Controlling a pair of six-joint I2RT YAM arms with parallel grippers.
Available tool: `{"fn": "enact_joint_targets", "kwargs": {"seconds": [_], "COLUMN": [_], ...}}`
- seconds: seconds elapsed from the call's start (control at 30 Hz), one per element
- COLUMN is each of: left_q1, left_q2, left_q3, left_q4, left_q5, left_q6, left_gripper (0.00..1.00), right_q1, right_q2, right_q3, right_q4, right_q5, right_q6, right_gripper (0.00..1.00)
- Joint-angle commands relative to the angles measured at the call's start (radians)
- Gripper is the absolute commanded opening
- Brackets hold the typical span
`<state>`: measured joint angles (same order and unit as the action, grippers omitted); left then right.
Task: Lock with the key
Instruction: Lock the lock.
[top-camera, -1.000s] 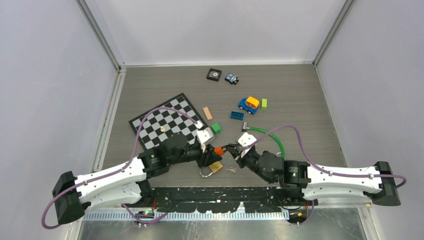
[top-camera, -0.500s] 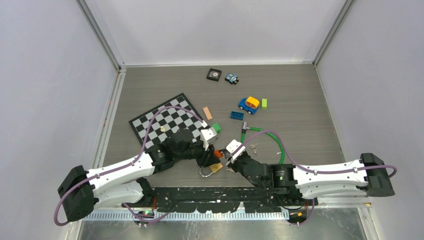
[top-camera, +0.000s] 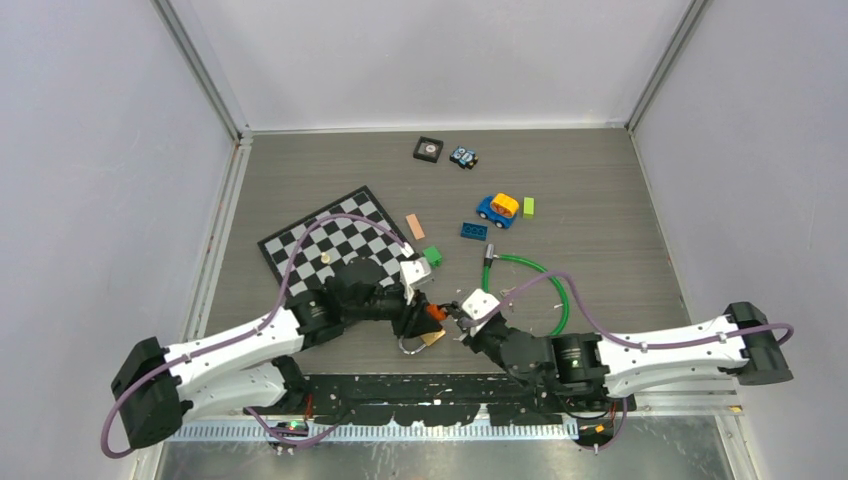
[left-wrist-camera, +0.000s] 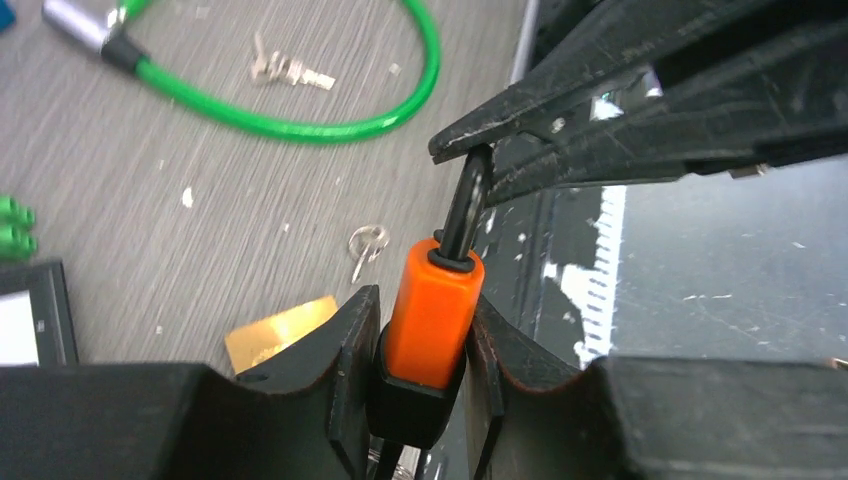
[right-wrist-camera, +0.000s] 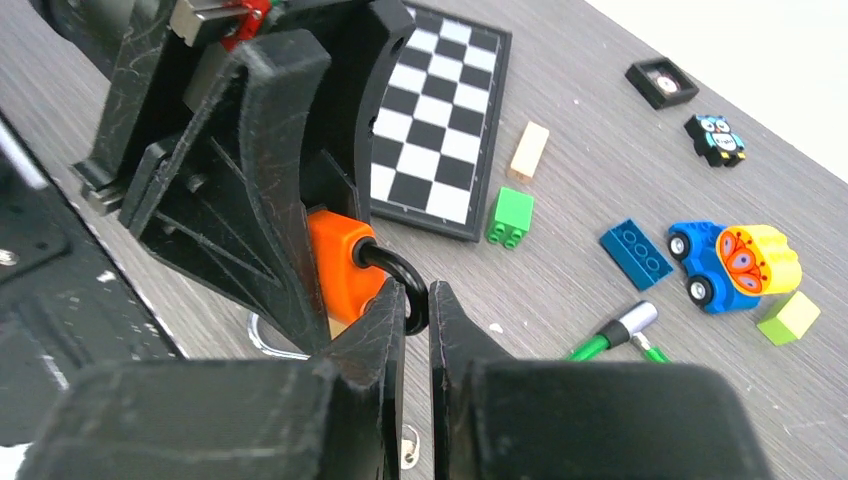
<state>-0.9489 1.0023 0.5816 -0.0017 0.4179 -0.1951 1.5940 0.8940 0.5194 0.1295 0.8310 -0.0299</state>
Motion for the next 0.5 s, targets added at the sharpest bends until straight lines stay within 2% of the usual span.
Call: {"fn": "enact_joint_targets", "kwargs": {"seconds": [0.0, 0.1, 0.13, 0.17, 0.23, 0.47], "left_q1": [0.012, 0.012, 0.012, 0.011, 0.012, 0.011], "left_q2": [-0.074, -0.113, -0.136, -0.155, -0.19, -0.291], "left_q3": [0.109, 0.099, 0.095, 0.09, 0.086, 0.083], "left_q4": [0.361, 0.324, 0.317, 0.312, 0.289, 0.194], "left_q5": [0.0, 0.012, 0.016, 0.017, 0.021, 0.059], "left_q6": [0.002, -0.001, -0.001, 0.002, 0.016, 0.064], "left_gripper": [0.15, 0.57, 0.81, 0.97, 1.0, 1.0], "right_q1": [0.081, 0.08, 0.08, 0.08, 0.08, 0.08], "right_q2": [-0.112, -0.203, -0.226, -0.245, -0.286, -0.401], "right_q3": [0.042, 0.055, 0.058, 0.061, 0.065, 0.056], "right_q4": [0.053, -0.01, -0.024, -0.044, -0.075, -0.123], "right_q5": [-0.188, -0.102, -0.081, -0.06, -0.024, 0.051], "right_q6": [0.043, 0.035, 0.035, 0.023, 0.006, -0.009], "right_gripper": [0.01, 0.01, 0.01, 0.01, 0.01, 0.01]}}
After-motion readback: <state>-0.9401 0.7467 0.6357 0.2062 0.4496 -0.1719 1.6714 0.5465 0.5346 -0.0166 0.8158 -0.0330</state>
